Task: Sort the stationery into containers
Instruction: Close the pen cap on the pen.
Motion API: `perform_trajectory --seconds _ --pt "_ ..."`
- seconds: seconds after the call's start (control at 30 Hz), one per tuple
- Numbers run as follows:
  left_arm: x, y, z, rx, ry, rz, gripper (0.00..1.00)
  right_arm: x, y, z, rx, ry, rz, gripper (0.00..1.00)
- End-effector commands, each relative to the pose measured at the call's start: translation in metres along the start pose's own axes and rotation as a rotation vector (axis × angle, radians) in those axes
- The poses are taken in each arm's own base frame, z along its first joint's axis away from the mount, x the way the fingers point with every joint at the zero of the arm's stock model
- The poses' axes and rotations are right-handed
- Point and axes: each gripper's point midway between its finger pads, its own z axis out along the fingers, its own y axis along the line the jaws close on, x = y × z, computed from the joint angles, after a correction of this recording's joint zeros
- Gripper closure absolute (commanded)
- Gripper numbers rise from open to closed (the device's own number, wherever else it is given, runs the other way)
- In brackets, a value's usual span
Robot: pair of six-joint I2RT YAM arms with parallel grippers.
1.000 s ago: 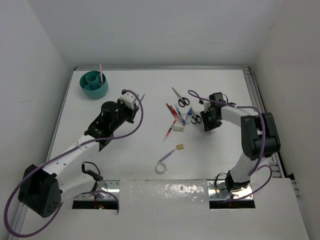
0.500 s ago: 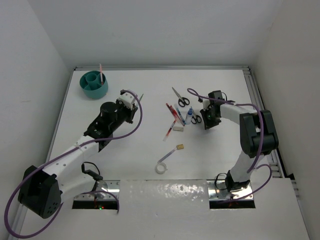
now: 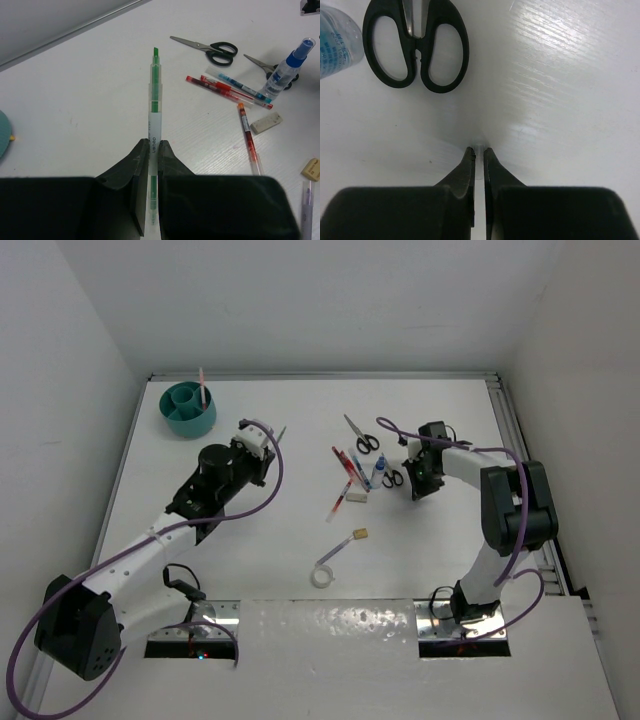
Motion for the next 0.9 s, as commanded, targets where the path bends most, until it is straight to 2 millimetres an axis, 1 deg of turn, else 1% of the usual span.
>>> perform_trajectory --seconds 0.0,0.03,0.07,0.1,0.13,0.17,0.2,0.23,0.27,0.3,0.33,0.37,0.4,0.43,0.5,0.53,0.6,0.63,0.67,0.7,0.73,0.8,0.83,0.87 --pt "-0.026 0.002 -0.004 0.004 -0.097 0.0 1.0 0.023 -0.003 -0.003 0.009 0.068 0.016 1.0" --pt "-0.029 -0.003 -0.004 0.033 -0.108 -0.001 1.0 0.017 -0.004 -0.006 0.014 0.042 0.033 1.0" --pt "-0.031 -0.006 -0.004 0.048 -0.116 -0.001 1.0 0.006 -0.006 -0.017 0.022 -0.008 0.043 1.0" --pt "-0.037 -0.012 -0.005 0.084 -0.137 0.002 1.0 -0.002 -0.007 -0.023 0.022 -0.046 0.062 1.0" --pt "-0.038 -0.016 -0.005 0.105 -0.142 0.003 1.0 -0.015 -0.008 -0.032 0.031 -0.101 0.102 1.0" --pt "-0.04 -0.019 -0.006 0.125 -0.152 0.001 1.0 -0.033 -0.009 -0.05 0.043 -0.182 0.115 1.0" --pt "-0.046 -0.024 -0.007 0.149 -0.173 0.005 1.0 -0.045 -0.01 -0.062 0.05 -0.237 0.129 1.0" --pt "-0.049 -0.031 -0.009 0.187 -0.185 0.007 1.0 -0.062 -0.013 -0.075 0.065 -0.307 0.174 1.0" --pt "-0.051 -0.035 -0.01 0.207 -0.195 0.009 1.0 -0.072 -0.013 -0.087 0.075 -0.356 0.193 1.0" --pt "-0.054 -0.044 -0.012 0.243 -0.208 0.013 1.0 -0.085 -0.016 -0.108 0.092 -0.435 0.213 1.0" --pt "-0.056 -0.048 -0.013 0.261 -0.213 0.016 1.0 -0.098 -0.018 -0.123 0.104 -0.505 0.259 1.0" --pt "-0.057 -0.053 -0.014 0.279 -0.219 0.019 1.0 -0.105 -0.019 -0.134 0.121 -0.552 0.28 1.0" --pt "-0.06 -0.06 -0.017 0.31 -0.228 0.024 1.0 -0.114 -0.018 -0.155 0.119 -0.628 0.292 1.0" --pt "-0.059 -0.064 -0.017 0.329 -0.228 0.026 1.0 -0.125 -0.017 -0.168 0.11 -0.697 0.304 1.0" --pt "-0.063 -0.072 -0.02 0.368 -0.239 0.018 1.0 -0.139 -0.009 -0.191 0.096 -0.785 0.296 1.0" --pt "-0.066 -0.074 -0.02 0.374 -0.246 0.012 1.0 -0.151 -0.004 -0.213 0.084 -0.864 0.291 1.0" --pt "-0.068 -0.08 -0.022 0.397 -0.254 0.015 1.0 -0.166 0.012 -0.233 0.046 -0.93 0.267 1.0" --pt "-0.072 -0.082 -0.022 0.401 -0.261 0.014 1.0 -0.177 0.019 -0.253 0.027 -0.985 0.255 1.0" --pt "-0.073 -0.084 -0.022 0.407 -0.264 0.014 1.0 -0.184 0.031 -0.262 -0.001 -1.011 0.234 1.0" --pt "-0.074 -0.088 -0.023 0.423 -0.264 0.015 1.0 -0.192 0.037 -0.273 -0.027 -1.053 0.239 1.0" --pt "-0.078 -0.09 -0.024 0.43 -0.271 0.014 1.0 -0.2 0.043 -0.29 -0.049 -1.096 0.244 1.0" --pt "-0.081 -0.094 -0.025 0.447 -0.278 0.012 1.0 -0.21 0.064 -0.31 -0.125 -1.153 0.259 1.0" --pt "-0.085 -0.097 -0.027 0.455 -0.286 0.001 1.0 -0.218 0.074 -0.327 -0.162 -1.216 0.248 1.0" --pt "-0.089 -0.099 -0.029 0.464 -0.298 -0.002 1.0 -0.219 0.093 -0.333 -0.207 -1.234 0.22 1.0"
